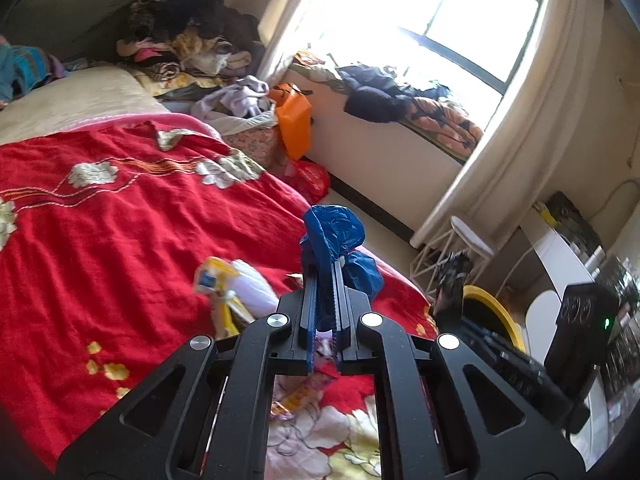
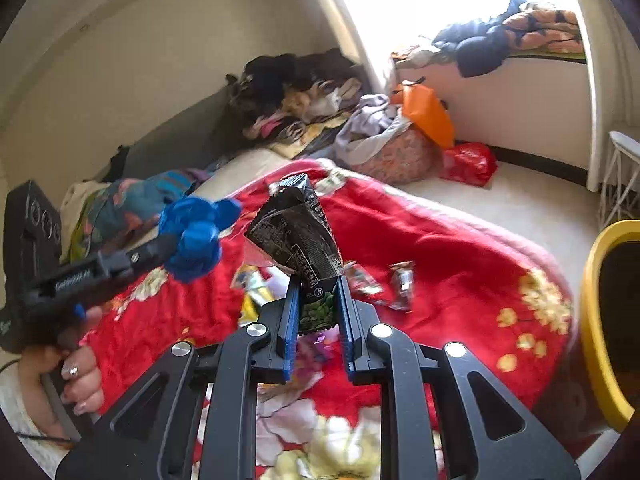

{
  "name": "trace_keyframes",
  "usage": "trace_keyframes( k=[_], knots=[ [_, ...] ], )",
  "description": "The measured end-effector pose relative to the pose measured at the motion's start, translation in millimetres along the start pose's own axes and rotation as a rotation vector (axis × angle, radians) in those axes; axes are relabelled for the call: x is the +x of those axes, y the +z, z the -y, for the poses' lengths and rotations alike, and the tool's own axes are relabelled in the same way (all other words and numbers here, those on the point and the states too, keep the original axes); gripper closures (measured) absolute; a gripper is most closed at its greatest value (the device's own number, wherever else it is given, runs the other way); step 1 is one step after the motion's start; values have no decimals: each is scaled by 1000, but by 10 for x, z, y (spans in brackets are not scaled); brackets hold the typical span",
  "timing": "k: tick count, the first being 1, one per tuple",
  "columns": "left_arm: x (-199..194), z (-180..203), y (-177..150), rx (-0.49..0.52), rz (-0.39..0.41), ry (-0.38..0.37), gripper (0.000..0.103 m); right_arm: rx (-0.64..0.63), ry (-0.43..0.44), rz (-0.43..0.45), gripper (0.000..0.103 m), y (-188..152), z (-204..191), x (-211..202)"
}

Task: Collect trash
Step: 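Carry the blue plastic and dark snack bag with both tools over the yellow-rimmed bin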

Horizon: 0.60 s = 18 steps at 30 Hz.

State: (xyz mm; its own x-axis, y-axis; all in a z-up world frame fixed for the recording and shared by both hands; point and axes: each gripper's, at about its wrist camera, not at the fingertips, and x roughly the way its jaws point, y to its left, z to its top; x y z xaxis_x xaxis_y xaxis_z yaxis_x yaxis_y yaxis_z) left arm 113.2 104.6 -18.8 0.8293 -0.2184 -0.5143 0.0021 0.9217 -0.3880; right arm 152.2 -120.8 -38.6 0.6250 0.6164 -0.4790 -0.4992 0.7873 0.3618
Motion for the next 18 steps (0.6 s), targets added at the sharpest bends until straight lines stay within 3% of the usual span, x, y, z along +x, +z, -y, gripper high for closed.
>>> trace_keyframes(
  k=[18],
  knots=[
    [264, 635, -214, 123, -69, -92, 99, 132, -205, 92, 86, 1, 846, -522]
  ],
)
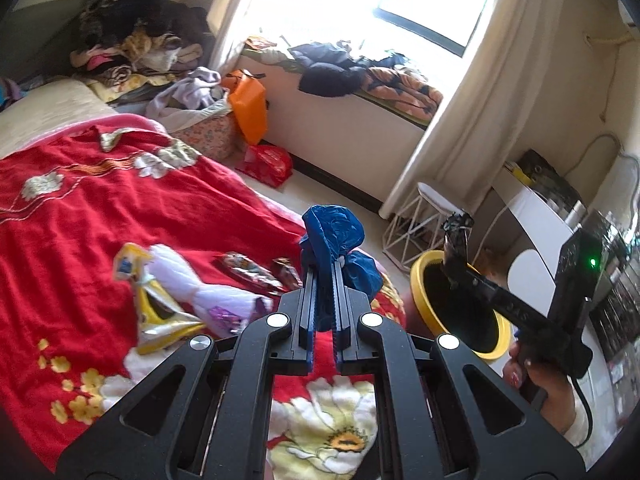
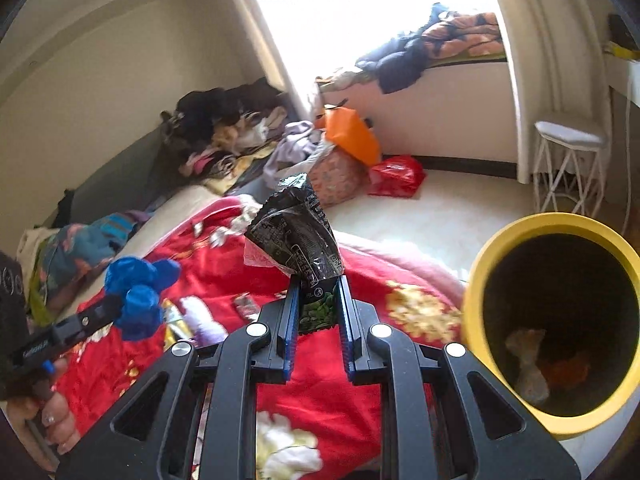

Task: Collect trash
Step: 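Carry the blue plastic and dark snack bag with both tools over the yellow-rimmed bin, then open the left tool over the bin while the right tool releases the dark bag into it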

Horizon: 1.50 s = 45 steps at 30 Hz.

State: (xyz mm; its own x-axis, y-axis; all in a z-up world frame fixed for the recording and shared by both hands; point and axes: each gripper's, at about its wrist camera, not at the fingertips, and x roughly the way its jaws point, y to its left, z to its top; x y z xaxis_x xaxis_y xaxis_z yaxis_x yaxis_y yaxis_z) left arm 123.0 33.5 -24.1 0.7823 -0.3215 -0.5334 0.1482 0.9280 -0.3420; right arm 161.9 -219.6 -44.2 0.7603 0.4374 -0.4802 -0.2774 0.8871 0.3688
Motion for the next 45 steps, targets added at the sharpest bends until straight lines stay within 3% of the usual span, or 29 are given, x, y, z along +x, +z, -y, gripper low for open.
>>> trace_keyframes(
  k=[27, 45],
  knots=[
    [441, 842, -274, 151, -90, -113, 99, 218, -284, 70, 86, -49, 1240, -407],
    [693, 1259, -388, 236, -135, -146, 99, 347, -327, 46, 86, -192, 1679, -466]
  ],
)
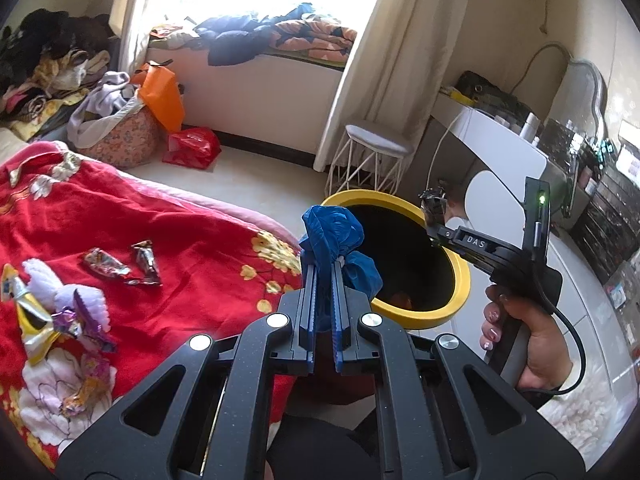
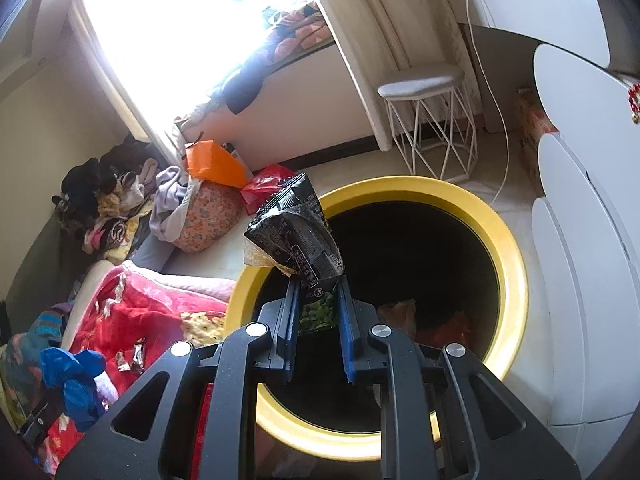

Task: Collect trash
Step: 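Open the left tool over the bin while the right tool releases the dark bag into it, then move both open tools back from the bin to the bed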

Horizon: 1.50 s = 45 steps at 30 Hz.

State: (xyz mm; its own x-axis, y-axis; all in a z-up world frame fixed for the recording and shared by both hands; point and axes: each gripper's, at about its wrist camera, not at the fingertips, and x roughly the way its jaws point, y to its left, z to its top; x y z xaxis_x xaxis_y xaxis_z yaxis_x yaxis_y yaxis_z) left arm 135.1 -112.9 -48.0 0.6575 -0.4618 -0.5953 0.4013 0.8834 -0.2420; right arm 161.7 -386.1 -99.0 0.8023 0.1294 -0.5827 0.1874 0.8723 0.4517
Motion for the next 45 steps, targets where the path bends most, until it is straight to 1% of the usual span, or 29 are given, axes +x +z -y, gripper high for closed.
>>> trace_keyframes(
  k=[13, 24, 29, 32, 34, 35, 36, 37, 38, 39, 40, 41, 42, 43, 44, 45],
  knots=[
    [356, 257, -2, 50, -54, -41, 99, 41, -7, -24, 86, 43, 161, 55],
    [830, 474, 0, 102, -118, -40, 99, 53, 0, -38, 86, 36, 244, 85],
    [1022, 532, 17, 105, -143, -38, 99, 70, 11, -41, 82, 35, 292, 104],
    [1112, 570, 45, 114, -148, -40, 99, 73, 15, -38, 78, 48, 318, 100],
    [1160, 592, 68, 121, -150, -48, 99, 79, 14, -33, 72, 53, 326, 90],
    [1173, 602, 77, 122, -150, -49, 99, 82, 15, -31, 71, 56, 330, 86],
    [1187, 610, 90, 123, -151, -50, 93, 85, 13, -29, 69, 59, 338, 79],
    [1193, 612, 103, 123, -149, -50, 82, 89, 10, -27, 68, 59, 350, 69],
    [1187, 607, 111, 122, -143, -46, 75, 92, 10, -24, 67, 62, 365, 63],
    [1183, 601, 115, 118, -140, -46, 66, 94, 9, -22, 63, 62, 368, 59],
    [1173, 585, 117, 112, -137, -46, 64, 100, 5, -20, 59, 60, 378, 52],
    [1153, 564, 117, 105, -133, -42, 60, 105, 3, -18, 59, 58, 388, 48],
    [1139, 550, 115, 102, -128, -37, 53, 108, 4, -18, 59, 54, 392, 45],
    [1107, 531, 112, 98, -121, -28, 49, 109, 4, -19, 59, 52, 396, 45],
    [1071, 513, 110, 93, -113, -20, 40, 107, 4, -18, 58, 57, 401, 45],
    [1023, 488, 107, 86, -103, -12, 33, 105, 3, -15, 53, 52, 391, 37]
  ],
)
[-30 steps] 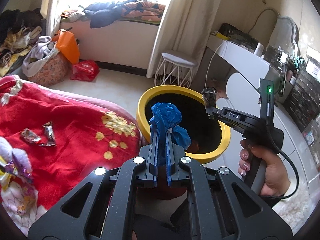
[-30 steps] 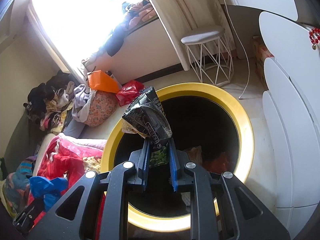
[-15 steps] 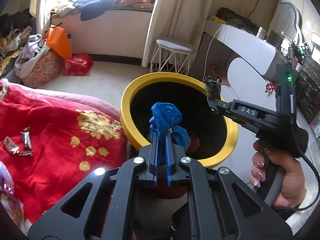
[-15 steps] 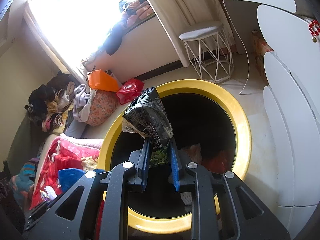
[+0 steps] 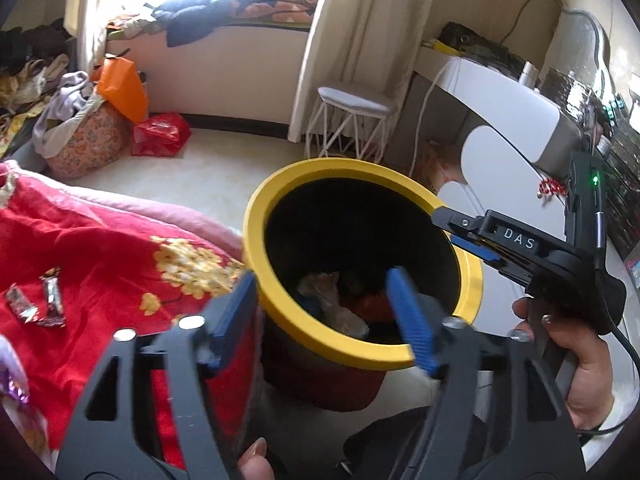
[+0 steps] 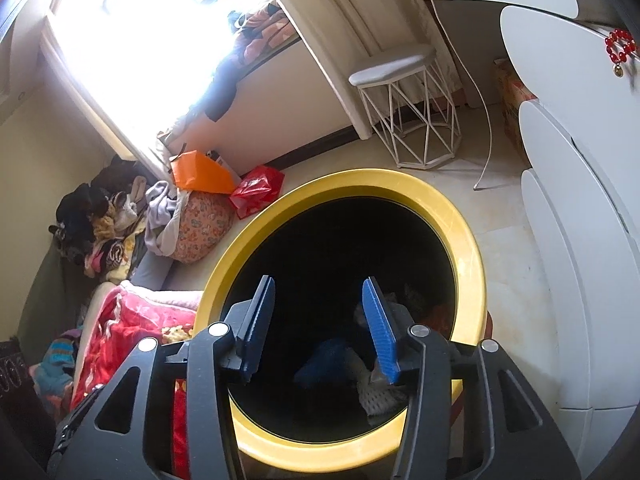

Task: Collect trash
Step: 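Move both open tools back from the bin to the bed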

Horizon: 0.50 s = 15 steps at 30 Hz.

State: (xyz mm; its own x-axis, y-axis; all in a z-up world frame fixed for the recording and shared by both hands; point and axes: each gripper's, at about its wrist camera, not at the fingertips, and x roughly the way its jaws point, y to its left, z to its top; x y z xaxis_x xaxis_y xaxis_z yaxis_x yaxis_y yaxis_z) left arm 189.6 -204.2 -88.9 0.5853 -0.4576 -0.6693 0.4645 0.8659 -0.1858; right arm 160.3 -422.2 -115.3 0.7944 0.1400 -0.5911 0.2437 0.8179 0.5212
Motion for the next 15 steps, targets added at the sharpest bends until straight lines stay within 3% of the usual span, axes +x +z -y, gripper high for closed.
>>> trace_keyframes(
  k=[2, 4, 7, 15],
  knots=[
    [-64, -32, -11, -11, 10, 9, 28, -1, 1, 12, 43, 2, 0, -16],
    [-133, -75, -23, -23, 20, 29, 11, -8, 8, 23, 37, 1, -28, -39],
    [-235, -140, -24, -47, 37, 46, 11, -36, 3, 37, 31, 1, -116, -74],
    [-534, -287, -23, -74, 92, 101, 11, -121, 4, 51, 26, -54, -402, -129]
  ],
)
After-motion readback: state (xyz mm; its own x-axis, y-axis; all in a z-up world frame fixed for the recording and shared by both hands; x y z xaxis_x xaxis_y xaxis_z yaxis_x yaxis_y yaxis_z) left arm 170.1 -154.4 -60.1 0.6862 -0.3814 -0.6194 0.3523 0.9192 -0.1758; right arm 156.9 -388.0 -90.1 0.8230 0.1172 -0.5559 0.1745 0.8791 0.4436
